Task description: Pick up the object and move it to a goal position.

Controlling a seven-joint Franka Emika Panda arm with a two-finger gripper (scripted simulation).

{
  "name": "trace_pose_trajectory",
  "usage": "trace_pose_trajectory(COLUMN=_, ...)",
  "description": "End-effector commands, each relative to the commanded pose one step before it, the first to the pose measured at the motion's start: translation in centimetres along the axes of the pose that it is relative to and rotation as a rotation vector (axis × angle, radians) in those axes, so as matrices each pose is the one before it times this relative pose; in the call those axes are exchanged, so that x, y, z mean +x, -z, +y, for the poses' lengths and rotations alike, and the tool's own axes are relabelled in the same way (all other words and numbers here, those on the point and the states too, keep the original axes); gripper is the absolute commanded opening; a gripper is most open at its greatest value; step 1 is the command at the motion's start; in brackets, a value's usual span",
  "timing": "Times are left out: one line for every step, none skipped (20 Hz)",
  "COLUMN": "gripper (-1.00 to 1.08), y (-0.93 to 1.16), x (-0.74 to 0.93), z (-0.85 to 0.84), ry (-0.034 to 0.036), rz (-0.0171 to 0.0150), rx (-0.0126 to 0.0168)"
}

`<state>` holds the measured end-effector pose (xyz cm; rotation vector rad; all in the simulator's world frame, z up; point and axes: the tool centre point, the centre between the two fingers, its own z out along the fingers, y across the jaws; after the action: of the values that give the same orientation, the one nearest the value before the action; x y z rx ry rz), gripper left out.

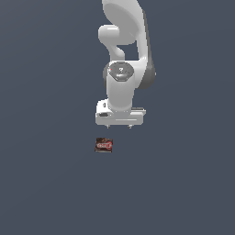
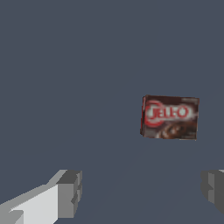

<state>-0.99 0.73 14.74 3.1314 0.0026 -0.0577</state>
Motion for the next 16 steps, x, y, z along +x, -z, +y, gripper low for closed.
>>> trace_pose_trajectory(gripper=1.0, y=0.0, x=0.0, z=0.001, ry=0.0, rz=0.0, rx=0.0)
trace_pose_trajectory(gripper=1.0, y=0.058, x=0.021, z=-0.048, ry=0.00062, rz=0.00076, rx=0.00001)
trace_pose_trajectory(gripper=1.0, y=0.161, x=0.062, z=-0.13, ry=0.00167, rz=0.00209, rx=0.00007)
trace_pose_trajectory(gripper=1.0, y=0.259, x=0.098, z=-0.21, ry=0.0027, rz=0.00336, rx=0.00011)
trace_pose_trajectory(gripper=1.0, y=0.358, x=0.133, z=-0.29, ry=0.00376, rz=0.00465, rx=0.00015)
trace_pose_trajectory(gripper=1.0, y=0.451, x=0.167, z=-0.364, ry=0.00475, rz=0.00584, rx=0.00019)
trace_pose_trajectory(gripper=1.0, y=0.487, x=0.179, z=-0.392, ry=0.00519, rz=0.00631, rx=0.00019)
trace_pose_trajectory(gripper=1.0, y=0.389, x=0.143, z=-0.313, ry=0.00423, rz=0.00505, rx=0.00014)
trace_pose_trajectory(gripper=1.0, y=0.279, x=0.102, z=-0.224, ry=0.00313, rz=0.00362, rx=0.00009)
trace_pose_trajectory(gripper=1.0, y=0.17, x=0.061, z=-0.136, ry=0.00203, rz=0.00222, rx=0.00005)
trace_pose_trajectory(gripper=1.0, y=0.051, x=0.022, z=-0.04, ry=0.00072, rz=0.00066, rx=0.00001)
trace_pose_trajectory(gripper=1.0, y=-0.059, x=-0.021, z=0.047, ry=-0.00061, rz=-0.00076, rx=-0.00002)
trace_pose_trajectory(gripper=1.0, y=-0.081, x=-0.035, z=0.064, ry=-0.00147, rz=-0.00109, rx=-0.00001)
trace_pose_trajectory(gripper=1.0, y=-0.002, x=-0.007, z=0.0, ry=0.0, rz=0.0, rx=0.0)
trace_pose_trajectory(gripper=1.0, y=-0.002, x=0.004, z=0.032, ry=0.0, rz=0.0, rx=0.0)
trace_pose_trajectory(gripper=1.0, y=-0.008, x=0.009, z=-0.021, ry=0.00195, rz=0.0, rx=-0.00008)
